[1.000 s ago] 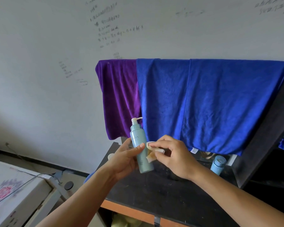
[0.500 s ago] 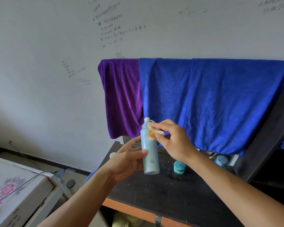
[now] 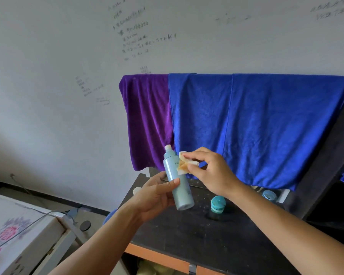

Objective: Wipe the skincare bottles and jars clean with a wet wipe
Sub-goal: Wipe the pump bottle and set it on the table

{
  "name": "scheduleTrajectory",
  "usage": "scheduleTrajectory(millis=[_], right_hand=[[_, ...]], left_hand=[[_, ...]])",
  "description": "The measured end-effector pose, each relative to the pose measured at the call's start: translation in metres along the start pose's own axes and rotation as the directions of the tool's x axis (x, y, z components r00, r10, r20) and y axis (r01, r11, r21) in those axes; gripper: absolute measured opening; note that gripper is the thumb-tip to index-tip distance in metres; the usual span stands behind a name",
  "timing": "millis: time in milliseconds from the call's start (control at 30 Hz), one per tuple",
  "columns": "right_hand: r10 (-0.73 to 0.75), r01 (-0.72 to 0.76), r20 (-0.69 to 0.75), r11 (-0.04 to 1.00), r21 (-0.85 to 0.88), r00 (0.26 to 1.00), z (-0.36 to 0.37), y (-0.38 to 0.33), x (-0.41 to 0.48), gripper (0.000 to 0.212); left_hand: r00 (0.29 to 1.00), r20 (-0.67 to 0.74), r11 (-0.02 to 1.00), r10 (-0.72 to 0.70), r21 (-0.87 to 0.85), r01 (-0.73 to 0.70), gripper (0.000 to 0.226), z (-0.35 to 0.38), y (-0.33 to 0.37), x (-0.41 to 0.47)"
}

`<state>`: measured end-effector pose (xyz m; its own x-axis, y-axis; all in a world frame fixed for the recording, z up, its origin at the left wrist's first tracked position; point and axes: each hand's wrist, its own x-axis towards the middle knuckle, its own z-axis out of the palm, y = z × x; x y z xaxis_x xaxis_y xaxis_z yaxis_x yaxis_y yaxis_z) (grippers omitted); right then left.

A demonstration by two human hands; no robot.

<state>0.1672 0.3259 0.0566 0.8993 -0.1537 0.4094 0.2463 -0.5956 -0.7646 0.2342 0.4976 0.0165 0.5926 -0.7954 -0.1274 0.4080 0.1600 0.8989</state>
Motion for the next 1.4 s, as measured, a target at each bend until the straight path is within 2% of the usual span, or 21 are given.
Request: scheduleTrajectory(millis=[100,300,367,467,500,600,667,733,867,1000,1033,1167,1300,1367,1400], right_hand=[[-0.006,0.007,0.037,1.000,-0.027,0.999,0.006,0.007,0.002,0.028],[-0.032,0.036,0.047,0.997,-0.074,0.998,0.005,0.011,-0.004,0.029],[-0.085,0.096,0.128,0.992,-0.083,0.988,0.008,0.009,-0.018,0.028],[-0.067,0.114,0.358,0.987,-0.112,0.931,0.004,0.004,-0.041,0.023],[-0.061,0.116,0.361,0.984,-0.132,0.930,0.001,0.002,-0.043,0.022],[-0.072,0.082,0.122,0.994,-0.077,0.990,-0.004,-0.002,-0.026,0.019],[-0.092,0.095,0.036,0.991,-0.095,0.995,0.002,-0.003,-0.011,0.024],[-0.104,0.113,0.077,0.987,-0.115,0.992,0.010,0.003,-0.012,0.027],[-0.051,0.073,0.191,0.991,-0.109,0.980,0.016,0.017,-0.046,0.027],[0.091,-0.086,-0.070,0.994,0.067,0.993,0.015,0.026,-0.047,0.028],[0.111,-0.103,-0.092,0.990,0.093,0.990,0.017,0.026,-0.043,0.033],[0.114,-0.102,-0.075,0.983,0.150,0.991,0.034,0.028,-0.042,0.057],[0.201,-0.164,-0.145,0.959,0.232,0.969,0.032,0.034,-0.039,0.052],[0.307,-0.240,-0.137,0.899,0.367,0.942,0.026,0.037,-0.035,0.044],[0.364,-0.273,-0.119,0.844,0.462,0.924,0.022,0.037,-0.033,0.039]], left_hand=[[0.999,-0.005,0.999,-0.033,0.004,0.033,0.055,0.003,0.001,0.002],[1.000,-0.015,0.999,-0.015,-0.051,0.014,0.040,-0.005,0.003,-0.002],[0.999,-0.049,0.998,0.007,-0.070,-0.011,0.043,-0.010,0.004,-0.001],[0.996,-0.089,1.000,0.009,-0.023,-0.011,0.051,-0.017,0.005,-0.002],[0.994,-0.105,1.000,0.002,-0.009,-0.003,0.053,-0.019,0.005,-0.003],[0.995,-0.102,1.000,-0.016,0.001,0.016,0.056,-0.016,0.002,0.000],[0.996,-0.086,1.000,-0.011,-0.006,0.011,0.056,-0.011,0.003,0.002],[0.996,-0.092,1.000,0.007,-0.014,-0.008,0.056,-0.009,0.005,0.004],[0.969,-0.245,0.999,0.034,-0.003,-0.035,0.061,-0.019,0.005,0.001],[0.941,-0.331,0.994,0.071,-0.055,-0.094,0.060,-0.017,0.002,0.003],[0.938,-0.338,0.991,0.082,-0.067,-0.111,0.056,-0.012,0.002,0.004],[0.917,-0.386,0.989,0.105,-0.055,-0.136,0.044,0.006,0.002,0.010],[0.943,-0.322,0.996,0.081,-0.019,-0.092,0.047,0.007,0.004,0.009],[0.958,-0.281,0.995,0.052,0.096,-0.026,0.047,0.004,0.007,0.005],[0.955,-0.291,0.978,0.052,0.208,0.010,0.045,0.002,0.007,0.002]])
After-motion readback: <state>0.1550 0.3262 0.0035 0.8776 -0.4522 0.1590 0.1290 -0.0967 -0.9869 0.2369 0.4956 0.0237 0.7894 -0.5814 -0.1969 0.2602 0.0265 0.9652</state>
